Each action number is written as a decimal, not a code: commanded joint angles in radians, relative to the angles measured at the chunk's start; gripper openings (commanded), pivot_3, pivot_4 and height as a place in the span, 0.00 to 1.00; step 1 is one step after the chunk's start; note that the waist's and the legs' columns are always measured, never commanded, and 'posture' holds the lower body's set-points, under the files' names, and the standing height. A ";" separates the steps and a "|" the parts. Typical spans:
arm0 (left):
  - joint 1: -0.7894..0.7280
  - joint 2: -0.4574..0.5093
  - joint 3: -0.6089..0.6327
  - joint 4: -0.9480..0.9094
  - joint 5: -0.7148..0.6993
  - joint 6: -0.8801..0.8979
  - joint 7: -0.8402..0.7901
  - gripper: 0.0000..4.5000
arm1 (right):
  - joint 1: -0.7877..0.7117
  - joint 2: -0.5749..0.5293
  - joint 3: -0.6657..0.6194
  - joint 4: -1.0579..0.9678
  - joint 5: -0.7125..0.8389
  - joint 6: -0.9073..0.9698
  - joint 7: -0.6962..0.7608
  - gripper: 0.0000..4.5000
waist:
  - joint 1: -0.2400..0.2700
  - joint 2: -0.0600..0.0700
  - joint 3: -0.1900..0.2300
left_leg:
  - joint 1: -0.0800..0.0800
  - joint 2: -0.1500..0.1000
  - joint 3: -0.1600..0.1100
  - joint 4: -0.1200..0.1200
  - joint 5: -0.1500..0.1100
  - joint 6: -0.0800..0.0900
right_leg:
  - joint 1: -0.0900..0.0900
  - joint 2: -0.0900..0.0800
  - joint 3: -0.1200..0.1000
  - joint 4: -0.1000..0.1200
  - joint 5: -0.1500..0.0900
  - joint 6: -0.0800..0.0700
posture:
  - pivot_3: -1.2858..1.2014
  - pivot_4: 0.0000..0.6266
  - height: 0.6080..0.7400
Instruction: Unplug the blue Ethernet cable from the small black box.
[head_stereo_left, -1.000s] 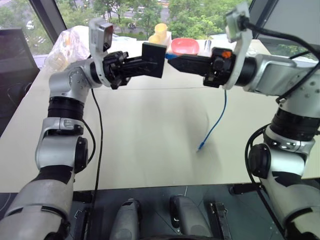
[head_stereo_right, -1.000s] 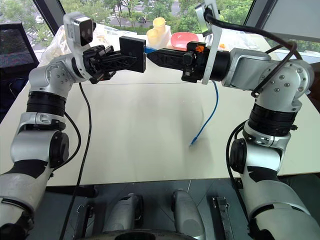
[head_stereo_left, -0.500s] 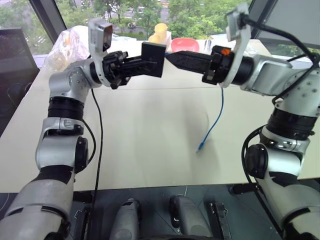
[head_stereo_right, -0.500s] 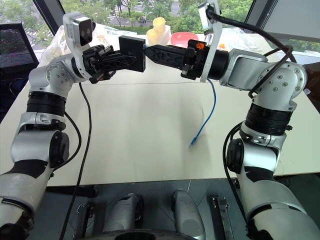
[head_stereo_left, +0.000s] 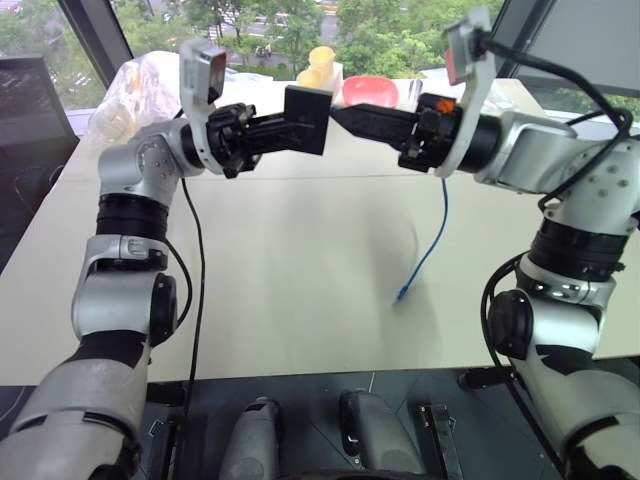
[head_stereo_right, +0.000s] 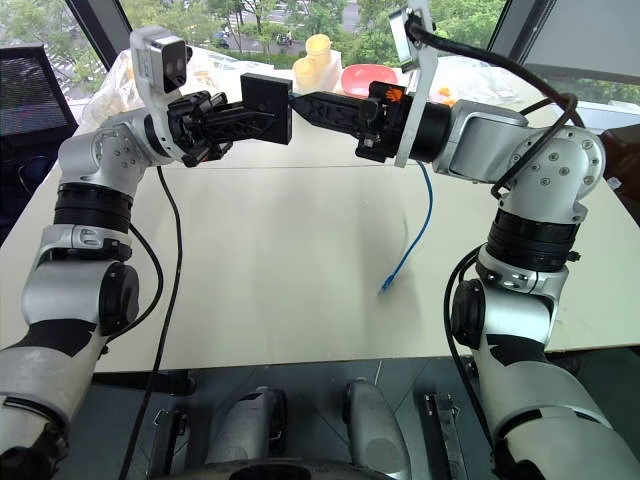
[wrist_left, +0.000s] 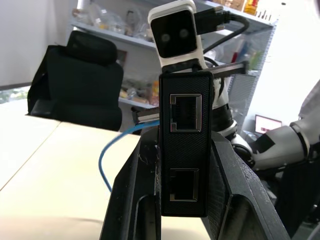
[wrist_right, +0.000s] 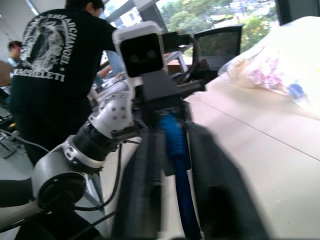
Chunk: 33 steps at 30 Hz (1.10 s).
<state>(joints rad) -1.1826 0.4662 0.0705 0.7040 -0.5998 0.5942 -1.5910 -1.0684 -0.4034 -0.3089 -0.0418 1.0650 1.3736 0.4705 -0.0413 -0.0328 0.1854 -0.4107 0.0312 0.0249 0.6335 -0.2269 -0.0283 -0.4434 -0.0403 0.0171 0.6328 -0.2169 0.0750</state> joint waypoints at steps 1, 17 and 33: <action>-0.018 0.001 0.032 -0.018 -0.010 -0.013 -0.004 0.11 | -0.006 -0.005 -0.007 -0.022 0.018 -0.028 -0.003 0.02 | 0.000 0.000 0.000 | 0.000 0.000 0.000 0.000 0.000 0.000 | 0.000 0.000 0.000 0.000 0.000 0.000 | 0.52 0.24 1.00; -0.022 0.074 0.091 0.038 0.002 -0.033 0.019 0.11 | 0.144 -0.140 -0.085 -0.080 0.113 -0.029 -0.012 0.02 | 0.001 0.000 0.000 | 0.000 0.000 0.000 0.000 0.000 0.000 | 0.000 0.000 0.000 -0.001 0.000 0.000 | 0.52 0.24 1.00; 0.332 -0.208 0.035 -0.226 0.184 -0.305 0.540 0.11 | 0.490 -0.080 0.255 0.431 -0.709 -1.046 -0.064 0.20 | 0.014 0.002 -0.007 | -0.014 -0.003 0.006 0.017 -0.006 0.010 | -0.007 -0.003 0.008 0.000 0.002 0.012 | 0.52 0.24 1.00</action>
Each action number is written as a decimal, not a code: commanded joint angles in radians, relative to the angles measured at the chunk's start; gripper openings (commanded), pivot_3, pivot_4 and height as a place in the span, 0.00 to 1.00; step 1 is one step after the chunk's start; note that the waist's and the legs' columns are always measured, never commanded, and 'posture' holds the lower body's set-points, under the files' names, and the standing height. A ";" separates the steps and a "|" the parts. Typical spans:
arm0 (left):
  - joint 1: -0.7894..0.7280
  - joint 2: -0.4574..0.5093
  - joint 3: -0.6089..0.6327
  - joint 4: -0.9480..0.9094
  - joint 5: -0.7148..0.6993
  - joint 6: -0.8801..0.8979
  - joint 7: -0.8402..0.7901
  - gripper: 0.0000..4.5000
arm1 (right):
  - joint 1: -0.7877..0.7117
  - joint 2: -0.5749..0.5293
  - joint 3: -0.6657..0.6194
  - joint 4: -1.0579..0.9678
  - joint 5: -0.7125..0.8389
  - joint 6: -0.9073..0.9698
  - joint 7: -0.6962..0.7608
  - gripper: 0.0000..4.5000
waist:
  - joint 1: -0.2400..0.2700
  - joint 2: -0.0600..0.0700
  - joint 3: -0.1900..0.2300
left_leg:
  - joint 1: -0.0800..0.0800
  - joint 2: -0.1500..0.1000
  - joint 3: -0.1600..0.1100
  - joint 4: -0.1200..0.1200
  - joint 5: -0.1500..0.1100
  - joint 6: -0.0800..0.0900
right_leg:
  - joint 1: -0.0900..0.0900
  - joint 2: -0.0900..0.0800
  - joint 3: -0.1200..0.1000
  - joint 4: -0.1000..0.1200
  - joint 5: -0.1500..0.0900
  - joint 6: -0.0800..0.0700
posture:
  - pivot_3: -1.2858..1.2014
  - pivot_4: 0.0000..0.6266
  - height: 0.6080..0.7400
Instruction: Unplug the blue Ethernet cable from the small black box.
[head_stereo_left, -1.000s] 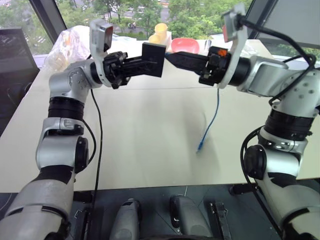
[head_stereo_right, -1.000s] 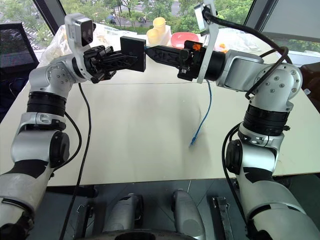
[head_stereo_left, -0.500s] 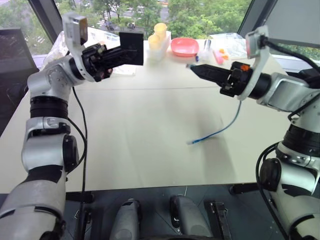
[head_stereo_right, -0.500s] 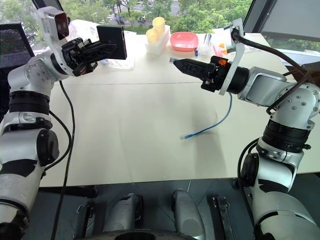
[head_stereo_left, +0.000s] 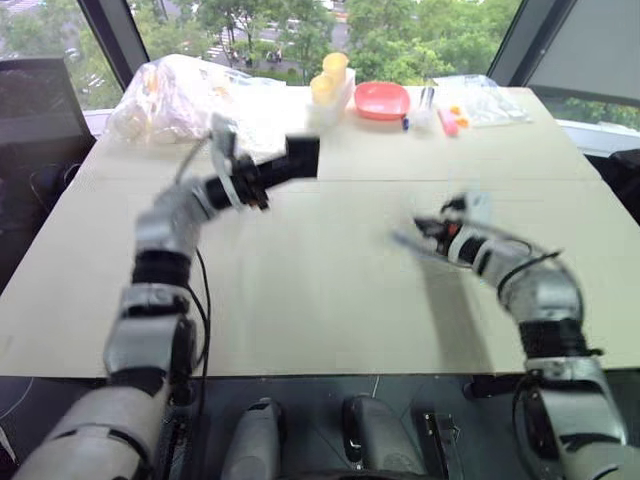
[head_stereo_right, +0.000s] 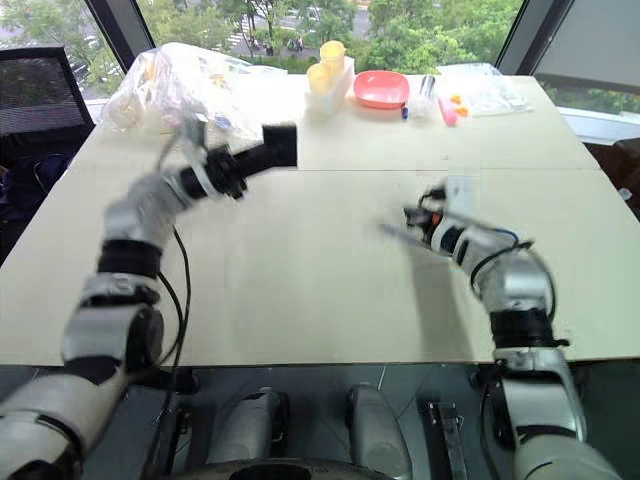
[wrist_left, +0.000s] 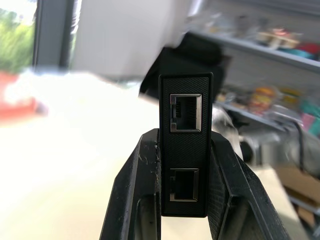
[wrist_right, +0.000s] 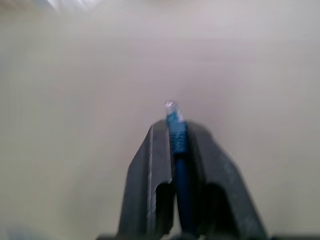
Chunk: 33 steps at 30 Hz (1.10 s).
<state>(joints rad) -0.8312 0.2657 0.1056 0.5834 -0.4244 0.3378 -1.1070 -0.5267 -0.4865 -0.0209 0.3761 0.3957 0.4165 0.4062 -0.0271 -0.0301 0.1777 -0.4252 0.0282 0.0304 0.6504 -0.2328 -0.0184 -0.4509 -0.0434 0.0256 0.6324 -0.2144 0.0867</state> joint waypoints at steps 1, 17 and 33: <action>-0.010 -0.019 0.003 -0.114 0.007 -0.054 0.078 0.11 | -0.056 0.013 -0.041 0.018 -0.042 -0.101 0.003 0.27 | -0.001 -0.001 0.001 | -0.002 0.000 0.000 0.002 0.000 0.000 | -0.002 0.000 0.000 0.000 0.002 0.001 | 0.52 0.24 1.00; 0.036 -0.162 -0.063 0.187 0.251 -0.472 0.437 0.11 | 0.010 0.112 -0.144 -0.475 0.093 0.080 -0.055 0.99 | 0.015 -0.001 0.001 | 0.014 0.000 0.000 -0.002 -0.001 0.001 | 0.015 0.001 -0.001 -0.005 0.004 0.000 | 0.52 0.24 1.00; 0.191 -0.098 -0.087 -0.142 0.258 -0.356 0.489 0.83 | 0.100 0.114 -0.128 -0.701 0.108 0.224 -0.100 1.00 | 0.011 0.000 0.000 | 0.014 0.001 0.000 -0.003 -0.001 0.001 | 0.015 0.000 -0.001 -0.007 0.002 -0.003 | 0.52 0.24 1.00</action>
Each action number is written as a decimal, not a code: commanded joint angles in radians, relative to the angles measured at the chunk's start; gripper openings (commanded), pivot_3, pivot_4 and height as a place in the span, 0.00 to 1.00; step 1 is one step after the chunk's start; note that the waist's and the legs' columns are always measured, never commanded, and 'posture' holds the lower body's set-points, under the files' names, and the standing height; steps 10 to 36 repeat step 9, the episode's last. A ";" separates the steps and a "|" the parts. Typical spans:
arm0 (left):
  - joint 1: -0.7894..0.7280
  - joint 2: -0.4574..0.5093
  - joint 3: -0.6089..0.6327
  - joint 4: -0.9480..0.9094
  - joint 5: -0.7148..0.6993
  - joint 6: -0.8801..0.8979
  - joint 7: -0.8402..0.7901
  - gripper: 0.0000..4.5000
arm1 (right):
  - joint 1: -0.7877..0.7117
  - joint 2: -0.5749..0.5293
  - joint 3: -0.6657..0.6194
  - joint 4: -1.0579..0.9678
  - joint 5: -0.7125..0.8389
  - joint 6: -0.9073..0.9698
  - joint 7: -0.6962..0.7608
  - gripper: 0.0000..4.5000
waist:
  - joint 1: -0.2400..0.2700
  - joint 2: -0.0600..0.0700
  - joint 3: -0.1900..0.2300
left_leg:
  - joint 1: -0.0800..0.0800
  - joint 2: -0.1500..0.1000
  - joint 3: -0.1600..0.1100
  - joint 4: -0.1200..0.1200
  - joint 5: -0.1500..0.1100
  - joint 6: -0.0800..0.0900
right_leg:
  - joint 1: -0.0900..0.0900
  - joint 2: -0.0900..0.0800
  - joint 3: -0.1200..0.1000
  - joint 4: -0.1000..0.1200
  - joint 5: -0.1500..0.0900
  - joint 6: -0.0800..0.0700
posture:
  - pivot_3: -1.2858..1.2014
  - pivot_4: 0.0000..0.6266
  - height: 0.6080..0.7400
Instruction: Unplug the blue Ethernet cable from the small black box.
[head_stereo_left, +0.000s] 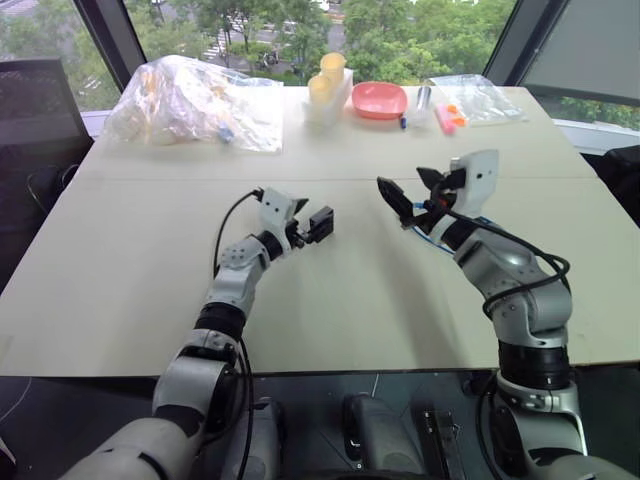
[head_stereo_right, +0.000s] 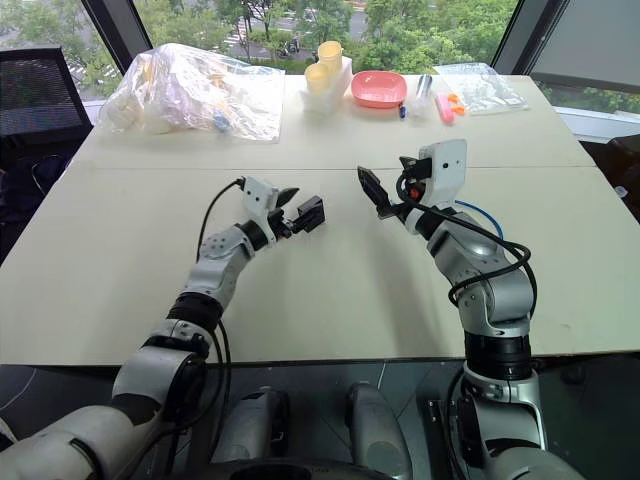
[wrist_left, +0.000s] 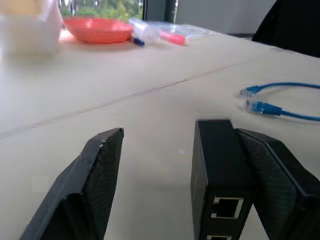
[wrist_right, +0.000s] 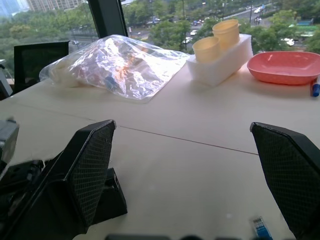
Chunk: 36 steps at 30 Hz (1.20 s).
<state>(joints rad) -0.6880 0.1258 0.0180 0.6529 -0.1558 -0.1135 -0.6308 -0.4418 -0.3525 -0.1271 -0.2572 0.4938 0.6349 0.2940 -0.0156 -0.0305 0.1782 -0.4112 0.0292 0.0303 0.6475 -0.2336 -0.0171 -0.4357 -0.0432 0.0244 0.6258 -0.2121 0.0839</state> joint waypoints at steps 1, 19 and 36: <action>0.102 0.075 0.011 -0.346 -0.040 0.173 0.010 0.83 | 0.042 -0.028 -0.031 -0.092 0.020 0.013 0.017 1.00 | -0.003 0.000 0.000 | 0.000 0.000 0.000 0.000 0.000 0.000 | 0.000 0.000 0.000 0.000 0.000 0.000 | 0.52 0.24 1.00; 0.411 0.259 0.088 -1.021 -0.314 0.725 0.032 0.83 | 0.222 -0.031 -0.071 -0.209 0.076 0.038 0.038 1.00 | 0.000 0.001 0.000 | 0.001 0.003 -0.001 0.001 0.000 0.000 | 0.001 -0.001 0.000 0.000 -0.002 -0.004 | 0.52 0.24 1.00; 0.411 0.259 0.088 -1.021 -0.314 0.725 0.032 0.83 | 0.222 -0.031 -0.071 -0.209 0.076 0.038 0.038 1.00 | 0.000 0.001 0.000 | 0.001 0.003 -0.001 0.001 0.000 0.000 | 0.001 -0.001 0.000 0.000 -0.002 -0.004 | 0.52 0.24 1.00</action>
